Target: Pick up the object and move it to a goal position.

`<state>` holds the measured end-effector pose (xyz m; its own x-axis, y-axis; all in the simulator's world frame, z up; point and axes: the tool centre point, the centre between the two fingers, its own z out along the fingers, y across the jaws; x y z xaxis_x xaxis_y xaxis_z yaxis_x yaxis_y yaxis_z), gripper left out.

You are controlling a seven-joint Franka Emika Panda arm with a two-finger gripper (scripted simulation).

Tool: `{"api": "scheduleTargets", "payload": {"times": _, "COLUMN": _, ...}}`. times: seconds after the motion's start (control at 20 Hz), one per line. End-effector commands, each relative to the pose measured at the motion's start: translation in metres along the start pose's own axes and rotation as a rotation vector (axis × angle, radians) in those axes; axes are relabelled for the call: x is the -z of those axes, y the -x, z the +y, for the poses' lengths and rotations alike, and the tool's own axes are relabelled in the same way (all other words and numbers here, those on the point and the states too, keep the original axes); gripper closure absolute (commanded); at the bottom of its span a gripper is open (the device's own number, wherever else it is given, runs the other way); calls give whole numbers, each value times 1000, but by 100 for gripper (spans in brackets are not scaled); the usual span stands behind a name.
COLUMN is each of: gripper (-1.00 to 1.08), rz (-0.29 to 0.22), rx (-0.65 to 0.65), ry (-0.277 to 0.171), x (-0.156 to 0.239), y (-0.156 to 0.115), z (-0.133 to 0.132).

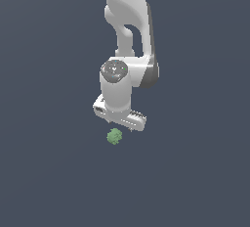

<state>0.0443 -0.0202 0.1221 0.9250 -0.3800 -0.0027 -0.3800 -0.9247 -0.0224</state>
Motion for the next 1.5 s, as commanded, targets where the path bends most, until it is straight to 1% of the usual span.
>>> {"api": "scheduleTargets", "payload": {"times": 0.0, "gripper": -92, "rz": 1, "rx": -67, "ry": 6, "x": -7, "y": -7, "z": 6}}
{"api": "scheduleTargets", "payload": {"times": 0.25, "gripper": -92, "rz": 3, "rx": -162, "ry": 15, "x": -18, "y": -17, "z": 15}}
{"api": "scheduleTargets", "payload": {"times": 0.55, "gripper": -92, "rz": 5, "rx": -220, "ry": 21, "x": -24, "y": -22, "z": 21}}
{"api": "scheduleTargets", "payload": {"times": 0.95, "gripper": -92, "rz": 5, "rx": -223, "ry": 22, "x": -31, "y": -22, "z": 22}}
{"api": "scheduleTargets", "payload": {"times": 1.3, "gripper": -92, "rz": 5, "rx": -227, "ry": 22, "x": -65, "y": -22, "z": 24}}
{"api": "scheduleTargets", "payload": {"times": 1.45, "gripper": -92, "rz": 5, "rx": -228, "ry": 22, "x": -74, "y": -22, "z": 24}}
